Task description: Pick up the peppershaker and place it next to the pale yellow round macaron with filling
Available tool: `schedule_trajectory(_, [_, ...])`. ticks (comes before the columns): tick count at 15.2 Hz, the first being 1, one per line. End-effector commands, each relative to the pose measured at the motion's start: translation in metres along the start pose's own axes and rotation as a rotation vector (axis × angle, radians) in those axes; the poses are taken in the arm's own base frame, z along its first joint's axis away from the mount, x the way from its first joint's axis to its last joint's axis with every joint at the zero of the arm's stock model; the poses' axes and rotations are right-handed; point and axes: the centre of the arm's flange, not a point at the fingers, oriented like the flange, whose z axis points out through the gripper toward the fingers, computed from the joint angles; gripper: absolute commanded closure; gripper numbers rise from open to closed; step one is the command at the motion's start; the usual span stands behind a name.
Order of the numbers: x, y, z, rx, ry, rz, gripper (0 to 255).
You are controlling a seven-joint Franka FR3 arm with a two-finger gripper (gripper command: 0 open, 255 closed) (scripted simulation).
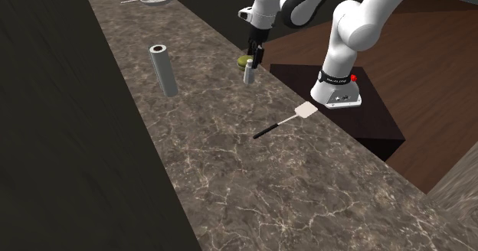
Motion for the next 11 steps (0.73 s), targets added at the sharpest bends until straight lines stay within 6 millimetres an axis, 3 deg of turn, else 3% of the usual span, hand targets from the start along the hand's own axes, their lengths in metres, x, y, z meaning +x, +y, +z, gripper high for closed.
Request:
schedule_trajectory(1, [0.001, 0.001, -0.02, 0.0, -0.001, 0.0, 0])
schedule_trajectory(3, [0.001, 0.001, -0.043, 0.0, -0.001, 0.0, 0])
schedule_trajectory(11, [0.001, 0.001, -0.043, 0.0, -0.001, 0.0, 0])
